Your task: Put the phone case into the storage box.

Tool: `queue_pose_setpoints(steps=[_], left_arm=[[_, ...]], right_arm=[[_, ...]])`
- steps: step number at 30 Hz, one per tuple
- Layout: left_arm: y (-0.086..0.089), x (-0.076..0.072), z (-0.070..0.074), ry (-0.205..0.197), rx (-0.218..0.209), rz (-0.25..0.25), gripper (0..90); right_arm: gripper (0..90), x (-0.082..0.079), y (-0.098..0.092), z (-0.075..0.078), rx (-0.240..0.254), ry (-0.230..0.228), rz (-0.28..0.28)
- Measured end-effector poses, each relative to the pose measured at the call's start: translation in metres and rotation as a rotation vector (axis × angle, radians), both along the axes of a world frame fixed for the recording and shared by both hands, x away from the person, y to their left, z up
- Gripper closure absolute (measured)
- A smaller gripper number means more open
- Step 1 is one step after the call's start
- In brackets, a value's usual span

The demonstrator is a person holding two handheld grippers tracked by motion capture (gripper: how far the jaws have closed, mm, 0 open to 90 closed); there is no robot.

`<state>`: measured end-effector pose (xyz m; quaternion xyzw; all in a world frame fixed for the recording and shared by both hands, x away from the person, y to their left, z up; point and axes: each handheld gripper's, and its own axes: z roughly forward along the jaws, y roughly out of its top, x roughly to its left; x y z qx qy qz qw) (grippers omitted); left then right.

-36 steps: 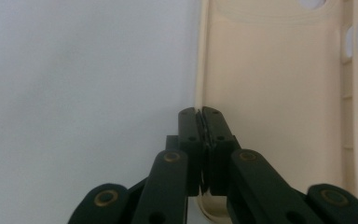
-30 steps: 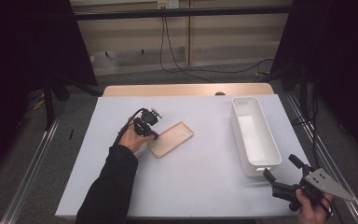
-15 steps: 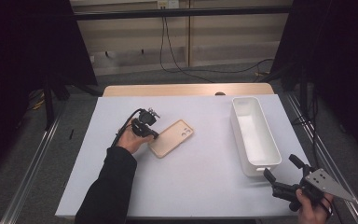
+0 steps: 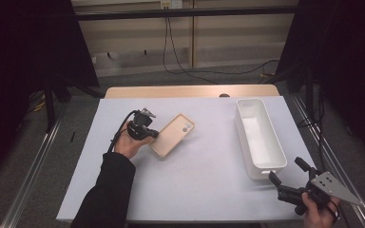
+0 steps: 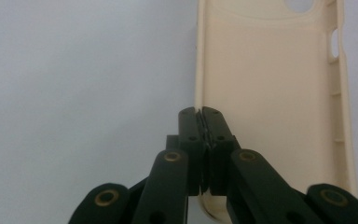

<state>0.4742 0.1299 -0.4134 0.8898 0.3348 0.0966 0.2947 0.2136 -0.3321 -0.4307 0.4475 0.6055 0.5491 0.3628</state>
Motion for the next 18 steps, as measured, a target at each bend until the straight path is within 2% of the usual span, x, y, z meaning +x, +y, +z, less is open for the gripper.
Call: queue_pose_setpoints(steps=[5, 6, 8, 11, 18], left_arm=[[0.003, -0.004, -0.001, -0.014, -0.055, 0.019, 88.0], [0.004, -0.006, -0.001, -0.028, -0.053, 0.015, 88.0], [0.004, -0.008, -0.001, -0.033, -0.074, 0.015, 88.0], [0.003, -0.012, -0.005, -0.053, -0.079, 0.011, 88.0], [0.006, -0.018, -0.007, -0.072, -0.155, 0.030, 88.0]], right_arm=[[0.0, 0.000, 0.000, 0.000, -0.001, 0.000, 0.000], [0.0, 0.000, 0.000, 0.000, 0.000, 0.000, 0.000], [0.0, 0.000, 0.000, 0.000, 0.000, 0.001, 0.000], [0.0, 0.000, 0.000, 0.000, -0.001, -0.001, 0.001], [0.0, 0.000, 0.000, 0.000, -0.002, 0.001, 0.002]])
